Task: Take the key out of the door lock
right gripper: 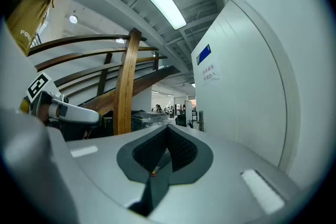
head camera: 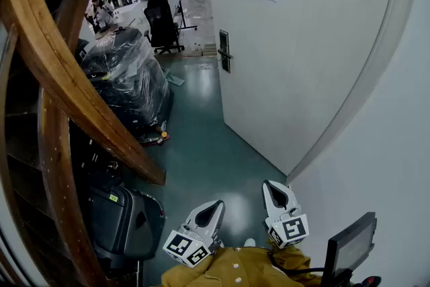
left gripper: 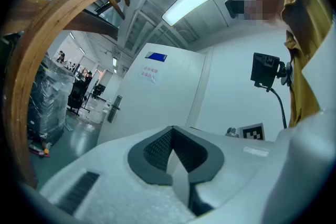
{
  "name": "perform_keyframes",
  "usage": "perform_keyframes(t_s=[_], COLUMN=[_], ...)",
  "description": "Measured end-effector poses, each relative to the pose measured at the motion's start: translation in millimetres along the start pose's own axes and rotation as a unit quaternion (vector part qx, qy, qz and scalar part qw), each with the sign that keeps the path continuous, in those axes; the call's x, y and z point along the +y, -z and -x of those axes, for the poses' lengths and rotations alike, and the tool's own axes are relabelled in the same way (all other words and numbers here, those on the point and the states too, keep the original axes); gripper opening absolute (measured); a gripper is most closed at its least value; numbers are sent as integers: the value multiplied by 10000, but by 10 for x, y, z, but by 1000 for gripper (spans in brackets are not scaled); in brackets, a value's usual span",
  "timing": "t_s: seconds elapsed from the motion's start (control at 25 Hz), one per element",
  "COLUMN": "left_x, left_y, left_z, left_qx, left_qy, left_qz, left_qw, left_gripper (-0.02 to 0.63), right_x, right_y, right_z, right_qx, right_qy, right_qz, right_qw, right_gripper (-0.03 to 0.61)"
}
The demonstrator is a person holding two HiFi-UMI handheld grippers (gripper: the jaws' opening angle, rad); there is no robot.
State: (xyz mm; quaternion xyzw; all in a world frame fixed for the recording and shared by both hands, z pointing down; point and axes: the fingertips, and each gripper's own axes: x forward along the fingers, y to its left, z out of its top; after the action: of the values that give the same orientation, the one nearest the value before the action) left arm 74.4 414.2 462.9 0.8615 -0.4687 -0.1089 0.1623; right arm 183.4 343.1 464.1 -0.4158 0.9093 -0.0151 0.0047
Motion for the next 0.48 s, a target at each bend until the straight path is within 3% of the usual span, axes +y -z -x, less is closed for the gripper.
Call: perform_keyframes(t_s=[0.36, 0.48], left_x=[-12, -13], left_y=[3, 2], left_z=[28, 62], left_qx=[69, 40], left_qy=[103, 83], left_qz=[64, 74], left_qw=[9999, 9999], left_gripper=[0, 0], right_x=[43, 148], right_y=[-15, -1], right_z=[7, -9], right_qx=[-29, -39], right_qy=[23, -288], right_qz=[-2, -75], right_qw=[10000, 9995], right_gripper=[3, 3])
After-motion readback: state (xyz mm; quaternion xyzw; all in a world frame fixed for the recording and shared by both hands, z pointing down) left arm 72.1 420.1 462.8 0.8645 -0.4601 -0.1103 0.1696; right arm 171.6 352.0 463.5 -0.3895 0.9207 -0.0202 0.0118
